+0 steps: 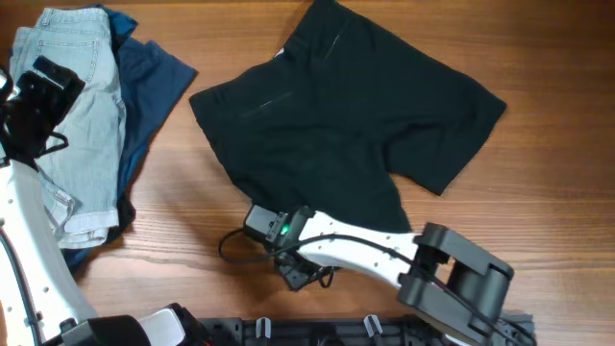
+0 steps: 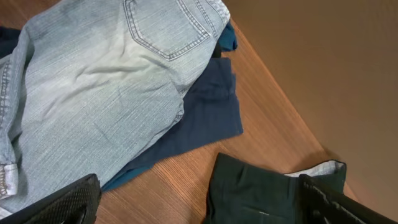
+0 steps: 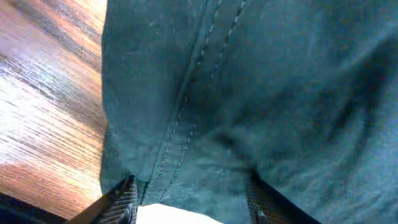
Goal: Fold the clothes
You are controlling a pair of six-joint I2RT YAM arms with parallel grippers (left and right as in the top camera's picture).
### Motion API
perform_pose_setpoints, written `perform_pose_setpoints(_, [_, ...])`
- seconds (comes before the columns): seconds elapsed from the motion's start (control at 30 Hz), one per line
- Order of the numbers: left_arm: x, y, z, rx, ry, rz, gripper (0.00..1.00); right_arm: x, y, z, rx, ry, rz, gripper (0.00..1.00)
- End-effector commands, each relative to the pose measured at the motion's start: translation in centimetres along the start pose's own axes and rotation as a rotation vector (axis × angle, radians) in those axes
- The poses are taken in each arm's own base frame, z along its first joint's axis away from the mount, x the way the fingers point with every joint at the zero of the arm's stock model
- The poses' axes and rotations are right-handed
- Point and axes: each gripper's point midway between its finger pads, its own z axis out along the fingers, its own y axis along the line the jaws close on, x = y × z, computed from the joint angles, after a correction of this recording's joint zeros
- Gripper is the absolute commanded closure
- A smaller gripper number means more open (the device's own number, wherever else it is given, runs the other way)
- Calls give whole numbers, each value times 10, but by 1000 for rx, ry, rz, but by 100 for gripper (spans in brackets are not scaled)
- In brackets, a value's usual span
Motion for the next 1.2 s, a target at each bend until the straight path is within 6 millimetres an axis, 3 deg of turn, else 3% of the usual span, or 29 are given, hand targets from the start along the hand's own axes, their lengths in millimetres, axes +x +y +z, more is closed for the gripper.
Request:
perform_pose_setpoints(0.0, [3, -2, 5, 7, 20, -3, 1, 3, -7, 12, 45, 21, 27, 57])
perform_pose_setpoints(0.1, [6, -5, 8, 7, 28, 5, 1, 3, -11, 12, 61, 17, 114, 85])
perform_pose_setpoints(0.17, [7, -4, 11, 3, 36, 3, 0, 5, -11, 12, 65, 22, 144, 96])
perform_pose_setpoints(0.3, [10, -2, 12, -3, 48, 1, 3, 4, -24, -1, 62, 15, 255, 96])
perform_pose_setpoints(0.47, [27, -25, 14, 31, 81, 112, 6, -20, -64, -70, -99, -157, 432, 96])
perform_pose_setpoints(0.57, [45, -47, 16, 66, 112, 165, 5, -20, -95, -110, -221, -237, 499, 96])
perform_pose_setpoints(0.7, [74, -57, 20, 69, 195, 249, 9, -14, -111, -129, -265, -278, 541, 96])
perform_pose_setpoints(0.77, [97, -58, 35, 43, 275, 290, 11, -15, -110, -133, -271, -292, 537, 95])
perform_pose_setpoints(0.83, [120, -59, 61, 25, 368, 305, 5, -15, -111, -135, -273, -303, 536, 96])
perform_pose_setpoints(1.0, [186, -72, 137, 150, 626, 340, 3, -13, -120, -148, -279, -352, 554, 96])
perform_pose_setpoints(1.17, [209, -73, 184, 181, 688, 238, 10, -12, -133, -159, -279, -398, 591, 96])
